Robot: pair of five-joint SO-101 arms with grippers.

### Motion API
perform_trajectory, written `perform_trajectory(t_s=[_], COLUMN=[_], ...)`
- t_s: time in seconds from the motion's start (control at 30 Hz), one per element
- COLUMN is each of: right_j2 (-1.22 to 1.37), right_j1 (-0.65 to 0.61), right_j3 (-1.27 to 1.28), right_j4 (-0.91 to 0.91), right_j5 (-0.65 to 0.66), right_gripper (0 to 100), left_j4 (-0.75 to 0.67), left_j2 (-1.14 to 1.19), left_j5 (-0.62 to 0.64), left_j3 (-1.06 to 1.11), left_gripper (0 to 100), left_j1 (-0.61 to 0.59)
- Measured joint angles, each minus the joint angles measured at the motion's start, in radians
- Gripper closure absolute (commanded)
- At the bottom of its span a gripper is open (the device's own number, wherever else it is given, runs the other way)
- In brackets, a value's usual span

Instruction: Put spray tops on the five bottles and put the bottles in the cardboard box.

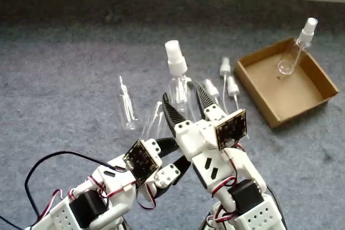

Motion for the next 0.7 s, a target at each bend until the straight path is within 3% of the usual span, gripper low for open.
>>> perform_trajectory(t_s=[0.3,0.57,0.7], right_j2=[0.0,0.0,-0.002], right_j1=[0.0,0.002,0.002], right_j3=[0.0,0.0,-0.002], right_j4=[0.0,0.0,-0.002], right_j5=[0.002,0.002,0.002], right_gripper=[91.6,91.6,91.6], left_j4=[-0.006,-0.31,-0.388], left_j2=[0.0,0.0,0.003], left_j5=[0.002,0.002,0.002], left_j3=[0.0,0.181,0.198], left_gripper=[100,100,100], left_j1=[-0.141,-0.206,-0.209])
